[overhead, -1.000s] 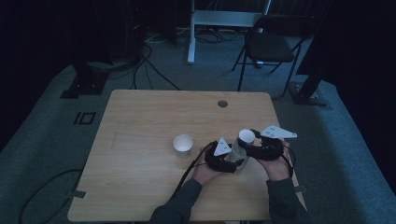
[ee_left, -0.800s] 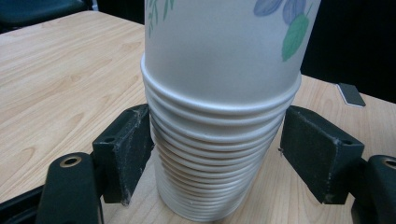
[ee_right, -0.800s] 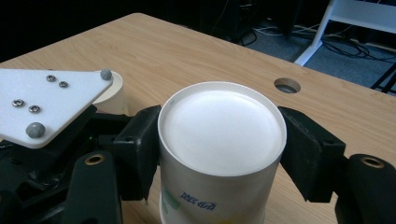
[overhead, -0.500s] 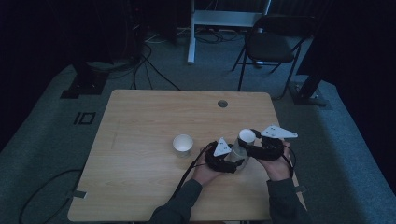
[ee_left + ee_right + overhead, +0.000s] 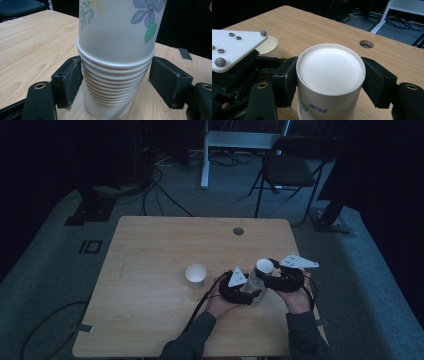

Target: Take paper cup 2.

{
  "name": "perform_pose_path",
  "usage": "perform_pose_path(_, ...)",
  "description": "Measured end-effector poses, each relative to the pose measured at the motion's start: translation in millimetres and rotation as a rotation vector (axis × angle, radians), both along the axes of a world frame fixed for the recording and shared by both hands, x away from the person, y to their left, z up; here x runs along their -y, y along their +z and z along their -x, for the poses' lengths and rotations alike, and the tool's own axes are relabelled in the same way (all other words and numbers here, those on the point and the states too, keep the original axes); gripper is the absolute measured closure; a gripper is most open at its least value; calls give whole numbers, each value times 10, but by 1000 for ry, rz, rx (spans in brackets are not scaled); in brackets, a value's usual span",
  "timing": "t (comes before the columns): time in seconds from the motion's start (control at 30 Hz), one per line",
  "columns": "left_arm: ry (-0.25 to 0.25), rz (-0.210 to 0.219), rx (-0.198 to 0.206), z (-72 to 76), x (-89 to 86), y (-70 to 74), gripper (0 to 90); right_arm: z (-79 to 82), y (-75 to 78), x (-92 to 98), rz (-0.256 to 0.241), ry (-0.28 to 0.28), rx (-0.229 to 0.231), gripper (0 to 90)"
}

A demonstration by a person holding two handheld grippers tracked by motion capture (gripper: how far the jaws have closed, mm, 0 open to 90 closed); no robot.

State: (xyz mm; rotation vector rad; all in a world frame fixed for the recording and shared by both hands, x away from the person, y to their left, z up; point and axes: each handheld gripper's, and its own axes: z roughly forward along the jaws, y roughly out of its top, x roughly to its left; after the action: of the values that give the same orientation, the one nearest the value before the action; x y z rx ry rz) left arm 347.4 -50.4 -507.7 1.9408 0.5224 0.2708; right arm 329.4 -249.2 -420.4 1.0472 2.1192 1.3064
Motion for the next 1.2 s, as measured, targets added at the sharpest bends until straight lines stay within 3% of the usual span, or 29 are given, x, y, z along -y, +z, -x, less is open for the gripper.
perform_pose_path(0.33, -6, -3, -2, -3, -16, -13, 321, 4, 7, 8, -3, -6, 8, 335)
perform_pose_path(0.77, -7, 6, 0, 4, -14, -18, 305, -1, 0, 15, -14, -5, 3, 332)
perform_pose_path(0.97, -12, 30, -12, -1, -25, -8, 293, 1, -1, 14, -14, -4, 5, 333)
perform_pose_path(1.2, -16, 22, -18, -19, -18, -3, 296, 3, -2, 17, -15, -1, -1, 334)
